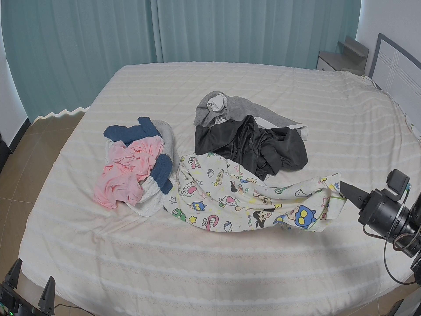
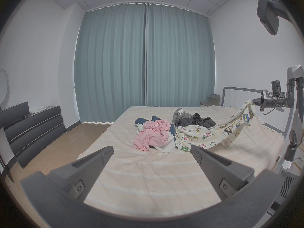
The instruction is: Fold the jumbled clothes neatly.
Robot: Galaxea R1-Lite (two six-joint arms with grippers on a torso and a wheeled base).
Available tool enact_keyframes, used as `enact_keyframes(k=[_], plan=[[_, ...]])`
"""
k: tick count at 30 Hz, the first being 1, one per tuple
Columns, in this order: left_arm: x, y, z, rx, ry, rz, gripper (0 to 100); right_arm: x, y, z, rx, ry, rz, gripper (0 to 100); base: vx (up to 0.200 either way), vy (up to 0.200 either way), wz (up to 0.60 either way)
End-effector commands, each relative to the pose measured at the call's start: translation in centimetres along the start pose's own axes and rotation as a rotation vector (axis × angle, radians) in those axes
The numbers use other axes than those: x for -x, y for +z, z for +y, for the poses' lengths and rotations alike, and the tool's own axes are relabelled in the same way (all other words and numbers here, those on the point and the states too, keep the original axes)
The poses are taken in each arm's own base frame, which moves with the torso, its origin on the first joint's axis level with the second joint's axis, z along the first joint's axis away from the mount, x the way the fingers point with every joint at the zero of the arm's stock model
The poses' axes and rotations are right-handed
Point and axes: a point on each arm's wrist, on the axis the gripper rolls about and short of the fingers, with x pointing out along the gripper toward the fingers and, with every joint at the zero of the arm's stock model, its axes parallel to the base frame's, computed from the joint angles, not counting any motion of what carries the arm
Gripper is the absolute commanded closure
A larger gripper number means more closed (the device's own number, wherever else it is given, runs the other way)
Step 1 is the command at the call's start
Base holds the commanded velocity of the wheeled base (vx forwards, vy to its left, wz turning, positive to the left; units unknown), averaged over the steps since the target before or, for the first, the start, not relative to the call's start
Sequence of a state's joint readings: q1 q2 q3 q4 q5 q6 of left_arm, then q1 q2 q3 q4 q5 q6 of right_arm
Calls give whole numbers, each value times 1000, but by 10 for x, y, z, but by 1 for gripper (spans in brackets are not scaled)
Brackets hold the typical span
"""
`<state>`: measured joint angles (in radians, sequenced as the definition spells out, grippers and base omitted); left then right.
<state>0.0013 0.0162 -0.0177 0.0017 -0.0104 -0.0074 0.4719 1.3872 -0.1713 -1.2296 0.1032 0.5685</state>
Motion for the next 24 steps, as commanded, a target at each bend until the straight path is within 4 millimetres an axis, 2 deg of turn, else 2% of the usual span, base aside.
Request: enact_keyframes(k=[1, 7, 8, 11, 15, 16, 17, 18, 19, 22, 24], plan=[[0, -5, 0, -1, 1, 1, 0, 12, 17, 14, 63, 96, -76, 100, 0, 0, 0], [0, -5, 0, -14, -2, -5, 0, 14, 45, 37, 106, 198, -101, 100, 0, 0, 0], [0, -5, 0, -14, -2, -5, 0, 14, 45, 37, 106, 198, -101, 100, 0, 0, 0], [0, -5, 0, -66, -12, -5, 0, 26, 59, 54, 114, 286, -81, 100, 0, 0, 0], [0, -4, -1, -69, -27, -13, 0, 33, 71, 67, 115, 341, -51, 100, 0, 0, 0], [1, 3, -1, -56, -24, -50, 0, 33, 72, 69, 113, 349, -43, 100, 0, 0, 0], [9, 27, -1, -12, -31, -172, 0, 33, 74, 71, 114, 359, -36, 100, 0, 0, 0], [20, 65, -1, 75, -47, -299, 0, 32, 75, 73, 114, 369, -32, 100, 0, 0, 0], [18, 82, -2, 122, -61, -291, 0, 31, 78, 75, 114, 377, -33, 100, 0, 0, 0], [4, 91, -4, 81, -145, -204, 0, 27, 83, 78, 119, 401, -33, 100, 0, 0, 0], [-6, 88, -7, 10, -349, -115, 0, 24, 85, 83, 122, 443, -19, 100, 0, 0, 0]])
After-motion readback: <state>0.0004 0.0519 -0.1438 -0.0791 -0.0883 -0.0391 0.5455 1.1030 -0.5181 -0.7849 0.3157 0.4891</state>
